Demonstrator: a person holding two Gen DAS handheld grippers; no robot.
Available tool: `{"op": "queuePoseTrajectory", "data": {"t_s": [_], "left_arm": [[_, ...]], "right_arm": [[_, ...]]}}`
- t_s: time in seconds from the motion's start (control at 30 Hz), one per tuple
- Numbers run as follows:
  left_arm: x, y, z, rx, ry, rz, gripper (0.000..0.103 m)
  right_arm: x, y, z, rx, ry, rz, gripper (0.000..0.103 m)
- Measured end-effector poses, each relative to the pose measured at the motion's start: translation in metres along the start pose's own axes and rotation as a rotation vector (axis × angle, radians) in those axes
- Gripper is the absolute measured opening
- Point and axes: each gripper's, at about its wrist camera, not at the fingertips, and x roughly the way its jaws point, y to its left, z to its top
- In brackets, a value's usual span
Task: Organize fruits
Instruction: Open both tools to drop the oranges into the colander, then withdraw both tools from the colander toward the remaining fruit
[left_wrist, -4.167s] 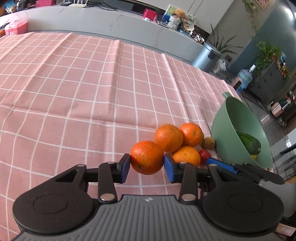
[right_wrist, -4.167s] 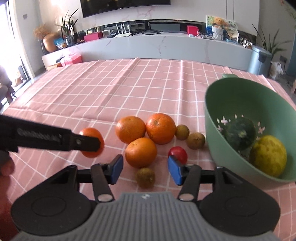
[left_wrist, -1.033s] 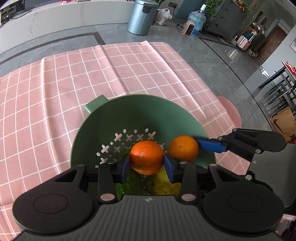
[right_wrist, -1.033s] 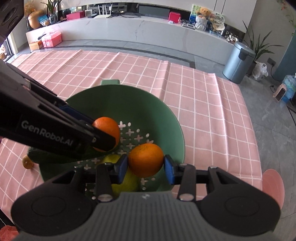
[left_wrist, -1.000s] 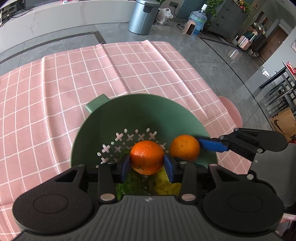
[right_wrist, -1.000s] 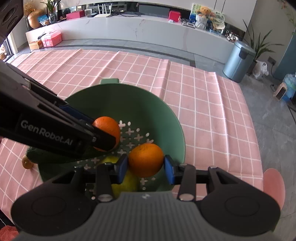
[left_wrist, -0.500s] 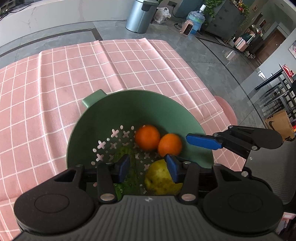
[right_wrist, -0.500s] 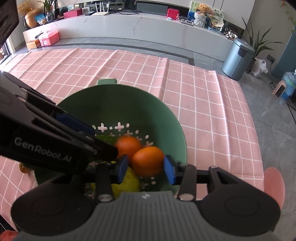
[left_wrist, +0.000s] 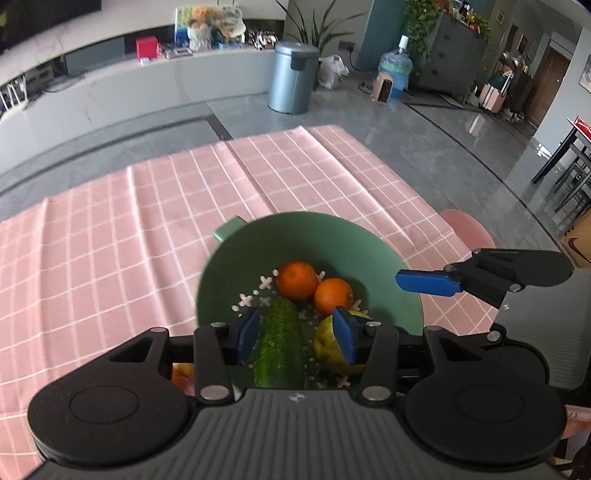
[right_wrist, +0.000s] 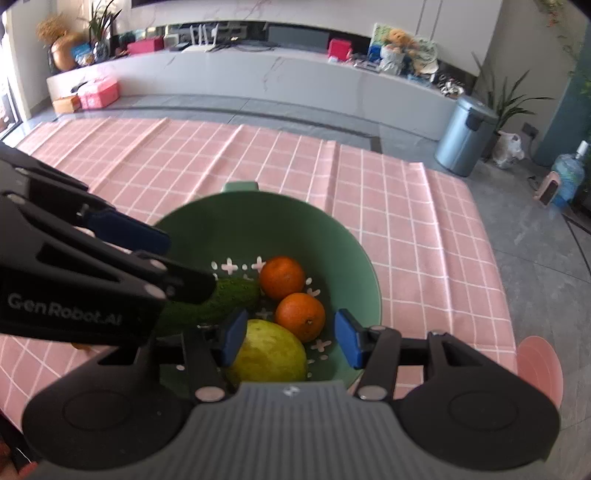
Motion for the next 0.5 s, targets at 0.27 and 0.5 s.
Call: {"op": "queuePoseTrajectory", "data": {"t_s": [0.27,0.5], "left_arm": [[-0.045,0.017,-0.019,-0.013,-0.039,0.066,0.053],[-0.07,0.038,-0.046,0.006,-0.05,0.113,0.053]], "right_arm": [[-0.037,0.023,-0.011,0.107,-0.086,0.001,0.05],[-0.052,0.052,-0.033,0.193,-0.12,0.038,0.05]]}}
